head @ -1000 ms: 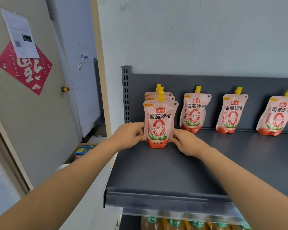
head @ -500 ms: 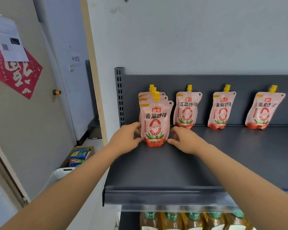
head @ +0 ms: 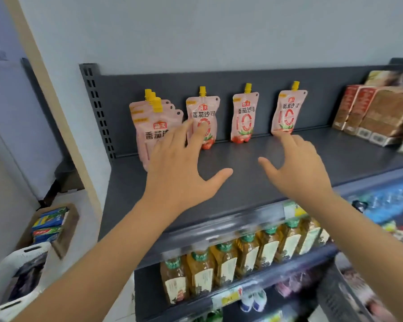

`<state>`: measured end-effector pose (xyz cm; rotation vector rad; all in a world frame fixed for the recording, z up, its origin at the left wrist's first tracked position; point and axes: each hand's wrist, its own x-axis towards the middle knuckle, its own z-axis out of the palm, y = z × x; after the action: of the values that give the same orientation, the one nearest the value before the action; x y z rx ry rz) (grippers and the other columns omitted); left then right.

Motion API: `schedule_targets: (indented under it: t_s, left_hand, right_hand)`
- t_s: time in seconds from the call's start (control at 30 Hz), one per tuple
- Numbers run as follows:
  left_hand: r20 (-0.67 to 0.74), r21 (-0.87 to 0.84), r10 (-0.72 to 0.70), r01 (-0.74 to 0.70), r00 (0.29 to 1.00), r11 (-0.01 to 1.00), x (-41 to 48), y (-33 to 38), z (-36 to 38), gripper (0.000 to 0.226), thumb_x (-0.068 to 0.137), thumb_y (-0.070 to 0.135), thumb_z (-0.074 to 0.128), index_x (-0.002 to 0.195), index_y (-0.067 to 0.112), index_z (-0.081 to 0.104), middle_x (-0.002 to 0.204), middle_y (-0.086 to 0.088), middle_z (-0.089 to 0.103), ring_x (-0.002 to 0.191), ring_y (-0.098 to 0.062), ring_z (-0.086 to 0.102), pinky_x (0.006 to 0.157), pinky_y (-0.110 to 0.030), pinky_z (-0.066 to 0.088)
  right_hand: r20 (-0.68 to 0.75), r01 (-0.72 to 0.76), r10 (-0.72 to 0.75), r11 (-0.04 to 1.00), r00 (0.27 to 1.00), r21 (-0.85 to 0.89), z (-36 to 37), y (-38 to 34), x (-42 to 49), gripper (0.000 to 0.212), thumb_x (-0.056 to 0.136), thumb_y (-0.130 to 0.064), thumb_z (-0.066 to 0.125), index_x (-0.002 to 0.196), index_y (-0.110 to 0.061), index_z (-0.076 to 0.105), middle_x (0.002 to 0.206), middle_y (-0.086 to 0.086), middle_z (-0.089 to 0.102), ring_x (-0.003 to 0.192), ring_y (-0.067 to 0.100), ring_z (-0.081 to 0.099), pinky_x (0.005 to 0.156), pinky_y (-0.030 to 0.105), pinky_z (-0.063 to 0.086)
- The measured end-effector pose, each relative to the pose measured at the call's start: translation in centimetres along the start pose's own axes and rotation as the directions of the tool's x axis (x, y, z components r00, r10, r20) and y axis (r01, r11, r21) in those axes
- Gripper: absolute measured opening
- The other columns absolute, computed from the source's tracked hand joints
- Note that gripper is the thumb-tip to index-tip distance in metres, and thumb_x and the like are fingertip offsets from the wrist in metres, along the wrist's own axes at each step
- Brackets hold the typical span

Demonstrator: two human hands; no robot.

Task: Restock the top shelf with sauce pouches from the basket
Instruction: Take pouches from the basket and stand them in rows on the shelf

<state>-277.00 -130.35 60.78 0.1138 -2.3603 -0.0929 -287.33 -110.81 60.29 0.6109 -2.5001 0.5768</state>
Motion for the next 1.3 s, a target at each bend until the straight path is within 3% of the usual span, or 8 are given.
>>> schedule_targets:
  t_s: [0.17,0.27,0.43,0.63,0.8,0.93,1.0,1.3]
  left_hand:
    - [0.098,-0.141,0.152,-0.138,0.983,0.980,-1.0,8.5,3.7,0.095,0.075,0.080,0.041,0.149,0.022,0.027,0.152,-0.005,0.032,0.139,-0.025,0.029,0.109,-0.043,0.030]
    - [0.131,-0.166,0.237,-0.215,0.963,0.962,-1.9,14.3,5.5,0.093,0.075,0.078,0.043,0.147,0.019,0.032,0.149,-0.008,0.038,0.136,-0.028,0.036,0.106,-0.043,0.033]
    - [0.165,-0.169,0.354,-0.327,0.921,0.930,-3.8,24.3,9.1,0.092,0.072,0.075,0.048,0.143,0.016,0.039,0.141,-0.010,0.047,0.127,-0.029,0.047,0.099,-0.042,0.042]
    - [0.324,-0.211,0.366,-0.310,0.872,0.927,-6.4,36.2,16.3,0.090,0.072,0.073,0.042,0.140,0.014,0.044,0.135,-0.011,0.053,0.118,-0.030,0.054,0.090,-0.042,0.049]
    - [0.559,-0.254,0.374,-0.277,0.740,0.927,-9.2,42.2,21.7,0.089,0.078,0.069,0.047,0.149,0.019,0.026,0.149,-0.007,0.036,0.132,-0.027,0.041,0.100,-0.041,0.041]
    - [0.629,-0.260,0.372,-0.267,0.682,0.928,-10.8,44.3,25.3,0.086,0.078,0.067,0.038,0.148,0.020,0.024,0.147,-0.004,0.037,0.129,-0.026,0.043,0.100,-0.040,0.040]
    - [0.666,-0.257,0.385,-0.288,0.639,0.923,-11.3,44.8,27.3,0.083,0.081,0.062,0.043,0.149,0.023,0.019,0.148,0.000,0.034,0.129,-0.023,0.040,0.101,-0.036,0.038]
    - [0.819,-0.276,0.382,-0.289,0.428,0.917,-13.0,47.3,37.7,0.076,0.081,0.051,0.057,0.142,0.017,0.028,0.139,-0.008,0.044,0.127,-0.027,0.042,0.103,-0.044,0.040]
  right_hand:
    - [-0.021,-0.150,0.149,0.983,0.989,-0.105,-3.6,6.8,-6.1,0.083,0.081,-0.059,0.060,0.146,-0.017,0.030,0.138,0.009,0.046,0.125,0.032,0.043,0.098,0.044,0.040]
    - [-0.015,-0.227,0.227,0.965,0.974,-0.129,-5.6,12.3,-9.3,0.090,0.077,-0.066,0.059,0.147,-0.019,0.026,0.140,0.008,0.044,0.128,0.029,0.042,0.100,0.042,0.040]
    - [-0.010,-0.386,0.386,0.921,0.922,-0.044,-7.9,23.2,-14.5,0.082,0.079,-0.055,0.065,0.144,-0.018,0.031,0.139,0.008,0.043,0.128,0.029,0.041,0.099,0.042,0.040]
    - [0.164,-0.529,0.524,0.848,0.836,-0.015,-9.5,35.8,-19.3,0.076,0.083,-0.048,0.064,0.144,-0.019,0.029,0.143,0.006,0.037,0.130,0.027,0.040,0.101,0.043,0.041]
    - [0.306,-0.621,0.603,0.783,0.737,-0.049,-9.0,42.6,-21.4,0.066,0.082,-0.048,0.064,0.135,-0.019,0.039,0.130,0.006,0.045,0.117,0.026,0.050,0.094,0.042,0.045]
    - [0.388,-0.647,0.614,0.761,0.688,-0.057,-7.6,46.1,-21.8,0.063,0.083,-0.044,0.065,0.133,-0.015,0.040,0.130,0.008,0.046,0.120,0.027,0.047,0.096,0.039,0.041]
    - [0.409,-0.668,0.635,0.740,0.656,-0.076,-6.7,47.4,-21.7,0.058,0.085,-0.044,0.063,0.129,-0.013,0.042,0.128,0.010,0.047,0.118,0.028,0.048,0.094,0.039,0.042]
    - [0.472,-0.730,0.702,0.664,0.534,-0.162,-1.5,52.2,-20.3,0.065,0.085,-0.049,0.061,0.135,-0.014,0.039,0.132,0.010,0.047,0.119,0.029,0.050,0.096,0.042,0.046]
